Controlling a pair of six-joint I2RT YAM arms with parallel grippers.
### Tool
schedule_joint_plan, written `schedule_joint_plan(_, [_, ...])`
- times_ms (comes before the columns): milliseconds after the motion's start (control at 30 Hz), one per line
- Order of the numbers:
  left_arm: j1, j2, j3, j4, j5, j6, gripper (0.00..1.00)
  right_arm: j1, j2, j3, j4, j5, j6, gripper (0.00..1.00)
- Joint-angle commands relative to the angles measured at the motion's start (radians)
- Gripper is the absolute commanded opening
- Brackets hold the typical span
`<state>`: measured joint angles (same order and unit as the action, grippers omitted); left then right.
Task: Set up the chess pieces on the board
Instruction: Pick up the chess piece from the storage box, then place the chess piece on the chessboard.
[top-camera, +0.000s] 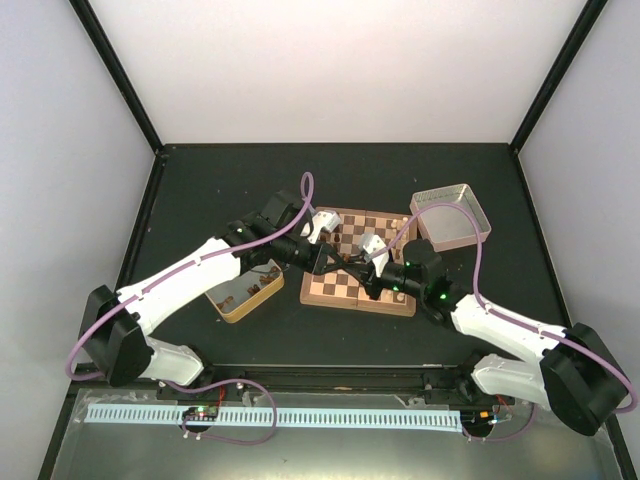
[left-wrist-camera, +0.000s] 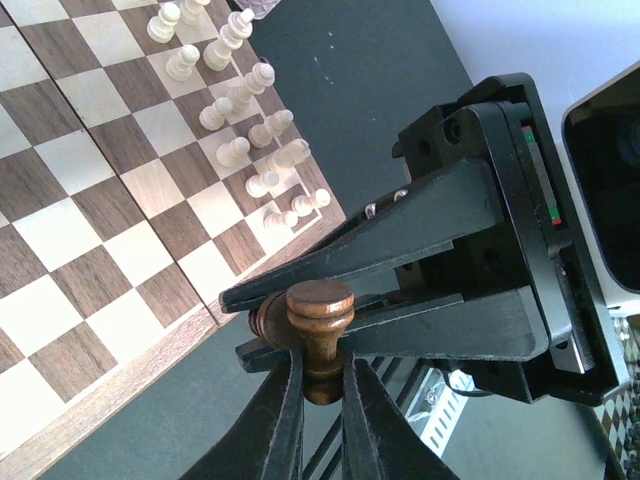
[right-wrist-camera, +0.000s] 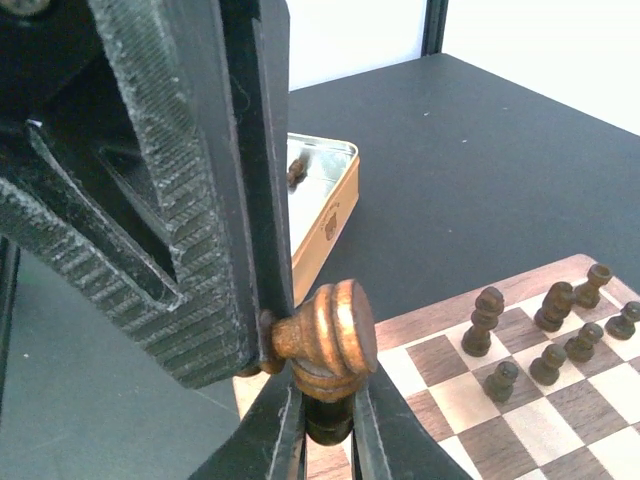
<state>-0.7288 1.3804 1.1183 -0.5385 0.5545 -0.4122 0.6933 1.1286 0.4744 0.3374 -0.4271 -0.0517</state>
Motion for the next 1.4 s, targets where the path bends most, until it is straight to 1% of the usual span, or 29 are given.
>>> schedule_joint_plan(0, [-0.008,-0.026,0.044,-0.019,-0.006,0.002,0.09,-0.002,-0.013,0.004,0.003,0.029,-0.003,0.05])
schedule_joint_plan(133, [-0.008,-0.020,0.046,-0.075,-0.064,0.019,0.09,-0.002,-0.030,0.000,-0.071,0.095,0.051,0.01])
schedule_joint_plan(300, [-0.008,0.019,0.049,-0.191,-0.150,0.047,0.09,-0.002,-0.061,-0.012,-0.164,0.195,0.137,0.01])
schedule_joint_plan(467, [-0.009,0.119,0.059,-0.314,-0.183,0.080,0.09,-0.002,-0.099,0.001,-0.238,0.324,0.248,0.01])
schedule_joint_plan(600, [-0.010,0.205,0.081,-0.405,-0.239,0.097,0.10,-0.004,-0.129,0.003,-0.252,0.386,0.307,0.01])
schedule_joint_plan(867, [-0.015,0.368,0.187,-0.524,-0.328,0.107,0.11,-0.003,-0.168,-0.023,-0.230,0.383,0.316,0.01])
schedule_joint_plan(967, [-0.018,0.404,0.233,-0.546,-0.341,0.105,0.15,-0.002,-0.177,-0.035,-0.221,0.374,0.314,0.01])
schedule_joint_plan(1067, [-0.018,0.440,0.273,-0.571,-0.353,0.109,0.16,-0.004,-0.183,-0.044,-0.214,0.375,0.314,0.01])
schedule_joint_plan(1167, [-0.018,0.477,0.307,-0.591,-0.354,0.112,0.16,-0.003,-0.190,-0.052,-0.210,0.378,0.313,0.01])
schedule_joint_plan(1267, [-0.018,0.503,0.330,-0.597,-0.359,0.113,0.11,-0.003,-0.199,-0.060,-0.207,0.381,0.311,0.02])
schedule_joint_plan(1333, [-0.018,0.511,0.339,-0.604,-0.368,0.109,0.12,-0.003,-0.201,-0.062,-0.207,0.381,0.309,0.02])
schedule_joint_plan(1367, [-0.018,0.510,0.341,-0.606,-0.371,0.105,0.14,-0.003,-0.203,-0.062,-0.209,0.380,0.307,0.02])
